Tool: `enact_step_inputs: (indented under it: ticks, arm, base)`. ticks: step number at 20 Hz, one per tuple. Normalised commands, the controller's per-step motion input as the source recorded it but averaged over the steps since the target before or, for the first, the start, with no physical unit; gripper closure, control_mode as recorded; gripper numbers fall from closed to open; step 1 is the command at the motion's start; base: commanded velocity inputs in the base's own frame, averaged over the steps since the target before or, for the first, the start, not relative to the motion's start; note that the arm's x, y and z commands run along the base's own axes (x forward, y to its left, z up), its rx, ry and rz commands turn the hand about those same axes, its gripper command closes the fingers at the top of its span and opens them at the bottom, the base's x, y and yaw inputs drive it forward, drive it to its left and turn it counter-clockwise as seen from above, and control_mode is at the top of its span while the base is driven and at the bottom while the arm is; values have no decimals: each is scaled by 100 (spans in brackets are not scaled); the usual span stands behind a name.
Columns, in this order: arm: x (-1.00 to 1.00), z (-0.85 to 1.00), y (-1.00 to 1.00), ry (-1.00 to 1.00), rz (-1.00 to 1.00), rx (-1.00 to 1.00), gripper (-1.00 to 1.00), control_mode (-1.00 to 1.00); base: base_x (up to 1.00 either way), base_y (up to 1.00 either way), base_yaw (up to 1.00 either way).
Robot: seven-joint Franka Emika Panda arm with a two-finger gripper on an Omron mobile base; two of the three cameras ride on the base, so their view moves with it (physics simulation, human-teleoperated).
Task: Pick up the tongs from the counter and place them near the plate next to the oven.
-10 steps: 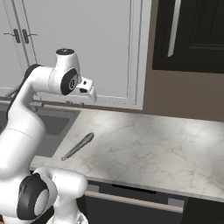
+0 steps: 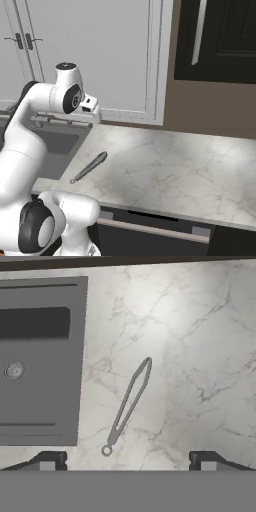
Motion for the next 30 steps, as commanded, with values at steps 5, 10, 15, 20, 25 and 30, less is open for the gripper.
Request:
enact_step_inputs:
  ticks: [5, 10, 15, 20, 25, 30]
  arm:
    - [0, -36, 23, 7, -17, 2, -100, -100]
    - [0, -51, 7, 13, -16, 0, -100, -100]
    - [0, -60, 0, 14, -14, 0, -100, -100]
    - [2, -59, 0, 10, -11, 0, -100, -100]
    - [10, -52, 0, 1, -6, 0, -100, -100]
    - [21, -47, 0, 0, -4, 0, -100, -100]
  base:
    - [0, 0, 0]
    - [0, 0, 0]
    - [0, 0, 0]
    - [0, 0, 0]
    - [0, 0, 0]
    - [0, 0, 0]
